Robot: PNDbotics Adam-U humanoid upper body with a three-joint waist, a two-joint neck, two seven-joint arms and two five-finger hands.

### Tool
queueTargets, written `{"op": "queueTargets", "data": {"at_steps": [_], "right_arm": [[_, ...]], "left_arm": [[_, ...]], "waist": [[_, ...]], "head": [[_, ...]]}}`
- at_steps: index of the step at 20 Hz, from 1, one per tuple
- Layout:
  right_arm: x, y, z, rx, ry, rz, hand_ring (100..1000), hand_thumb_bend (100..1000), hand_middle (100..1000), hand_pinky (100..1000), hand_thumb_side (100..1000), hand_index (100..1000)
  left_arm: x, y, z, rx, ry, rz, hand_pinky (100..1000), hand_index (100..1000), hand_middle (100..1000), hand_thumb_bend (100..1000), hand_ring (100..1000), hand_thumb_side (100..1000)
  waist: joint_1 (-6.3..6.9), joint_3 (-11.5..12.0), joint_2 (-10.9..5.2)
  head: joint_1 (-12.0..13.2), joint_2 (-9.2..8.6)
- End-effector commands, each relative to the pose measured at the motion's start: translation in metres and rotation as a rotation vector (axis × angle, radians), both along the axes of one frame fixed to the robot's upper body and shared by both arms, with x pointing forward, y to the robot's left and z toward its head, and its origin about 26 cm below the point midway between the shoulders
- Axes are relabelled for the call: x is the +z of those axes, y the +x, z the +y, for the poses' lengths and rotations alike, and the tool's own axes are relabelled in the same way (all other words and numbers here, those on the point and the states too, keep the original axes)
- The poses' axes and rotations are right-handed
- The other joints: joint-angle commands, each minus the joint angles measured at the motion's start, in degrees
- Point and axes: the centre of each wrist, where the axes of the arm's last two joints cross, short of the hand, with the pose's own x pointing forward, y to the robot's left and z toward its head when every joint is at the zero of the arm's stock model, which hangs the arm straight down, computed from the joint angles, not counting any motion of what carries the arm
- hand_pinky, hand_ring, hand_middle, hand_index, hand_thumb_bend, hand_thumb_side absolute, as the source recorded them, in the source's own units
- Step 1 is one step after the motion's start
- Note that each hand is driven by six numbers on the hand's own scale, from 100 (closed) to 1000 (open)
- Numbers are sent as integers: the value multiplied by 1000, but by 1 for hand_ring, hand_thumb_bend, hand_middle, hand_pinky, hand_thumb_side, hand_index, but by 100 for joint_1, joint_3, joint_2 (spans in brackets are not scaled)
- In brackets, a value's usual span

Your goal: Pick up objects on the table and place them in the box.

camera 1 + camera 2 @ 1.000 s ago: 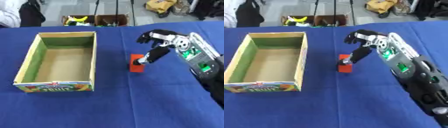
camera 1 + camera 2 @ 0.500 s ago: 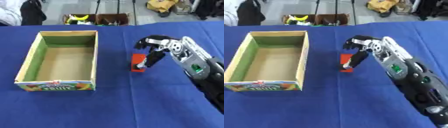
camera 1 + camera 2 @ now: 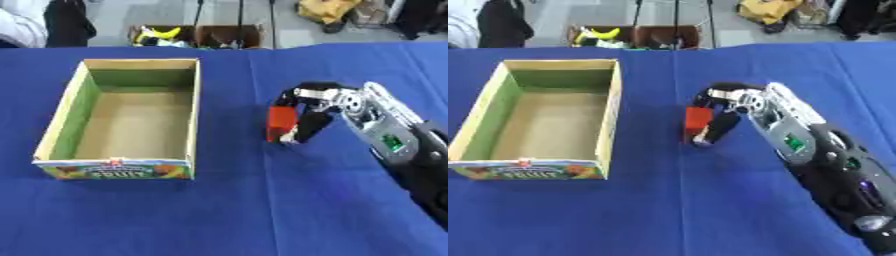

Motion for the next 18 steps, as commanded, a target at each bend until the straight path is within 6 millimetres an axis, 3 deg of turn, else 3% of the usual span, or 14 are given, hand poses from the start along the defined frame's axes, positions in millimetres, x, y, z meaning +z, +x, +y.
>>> {"op": "queueTargets", "data": {"at_steps": [1, 4, 10, 11, 13, 18], "right_arm": [[13, -2, -7, -29, -34, -33, 890, 311, 783, 754, 253, 840], [12, -1, -8, -36, -41, -34, 883, 281, 768, 748, 243, 827], [13, 0, -10, -69, -23, -77, 848, 100, 669, 711, 245, 741], [15, -1, -10, -77, -16, -93, 828, 100, 611, 695, 243, 689], [18, -3, -10, -93, -1, -127, 818, 100, 586, 687, 240, 663], [24, -7, -10, -133, 42, -193, 751, 100, 447, 614, 202, 492]], "left_arm": [[9, -3, -2, -13, 2, -32, 616, 896, 704, 100, 698, 1000], [9, -3, -2, -16, 3, -33, 615, 896, 703, 100, 698, 1000], [9, -3, -2, -17, 2, -33, 615, 895, 703, 100, 698, 1000], [9, -3, -2, -17, 2, -33, 615, 895, 703, 100, 698, 1000], [9, -3, -2, -17, 2, -32, 614, 895, 703, 100, 698, 1000], [9, -3, -2, -15, 2, -31, 614, 889, 703, 100, 697, 1000]], "waist": [[-11, 11, -89], [-20, 25, -82], [-19, 37, -76], [-18, 32, -77], [-19, 21, -79], [-24, 1, -87]], "head": [[-19, 3], [-28, 4], [-24, 0], [-23, 2], [-20, 6], [-12, 15]]}}
